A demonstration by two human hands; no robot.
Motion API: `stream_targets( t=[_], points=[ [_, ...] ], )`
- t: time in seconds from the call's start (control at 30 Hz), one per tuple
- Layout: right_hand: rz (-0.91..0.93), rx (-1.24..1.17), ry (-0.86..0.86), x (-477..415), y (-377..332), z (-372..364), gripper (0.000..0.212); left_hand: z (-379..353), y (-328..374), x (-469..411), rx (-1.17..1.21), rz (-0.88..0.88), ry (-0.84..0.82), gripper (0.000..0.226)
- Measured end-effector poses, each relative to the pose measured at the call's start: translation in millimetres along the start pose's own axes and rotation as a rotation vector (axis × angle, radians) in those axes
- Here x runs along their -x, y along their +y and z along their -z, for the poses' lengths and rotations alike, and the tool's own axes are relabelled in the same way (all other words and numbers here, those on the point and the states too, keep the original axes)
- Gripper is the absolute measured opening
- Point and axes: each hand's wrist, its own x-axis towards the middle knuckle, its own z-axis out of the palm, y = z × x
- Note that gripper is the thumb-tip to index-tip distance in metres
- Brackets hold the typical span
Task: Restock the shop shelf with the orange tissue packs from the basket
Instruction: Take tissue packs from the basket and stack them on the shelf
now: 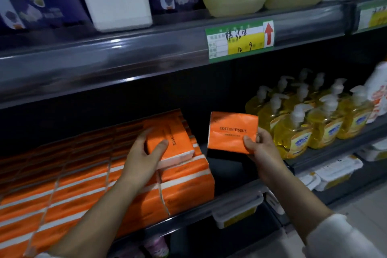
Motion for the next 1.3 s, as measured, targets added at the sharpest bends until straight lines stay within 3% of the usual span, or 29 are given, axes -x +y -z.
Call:
stream_targets(
  t=[0.17,0.3,0.43,0.57,0.67,0.87,1.07,1.3],
  points=[
    [0.047,0.126,-0.002,-51,20,-11,0.032,-8,-6,-39,-0.088,-0.026,0.125,0.049],
    [0.069,0.217,0.01,-101,36,-33,0.04,-14,-19,-57,-0.128,0.014,0.085,0.049],
    [0.092,0.318,0.0,-146,63,-55,0.03,-18,-33,-62,-0.172,0.035,0.074,0.064],
    [0.066,0.429,0.019,-168,71,-78,0.029,-16,-34,-65,-0.204,0.053,0.066,0.044],
    [0.077,0.415,0.002,-177,72,-91,0.03,-17,-31,-64,-0.195,0.06,0.049,0.042],
    [0.158,0.509,0.029,-189,77,-102,0.049,-18,-26,-63,-0.179,0.098,0.021,0.034],
    [0.127,0.493,-0.053,-183,76,-89,0.034,-17,-23,-64,-0.172,0.094,0.003,0.043],
    [0.152,0.317,-0.091,-139,40,-74,0.025,-11,-11,-56,-0.126,0.044,-0.021,0.054]
  ],
)
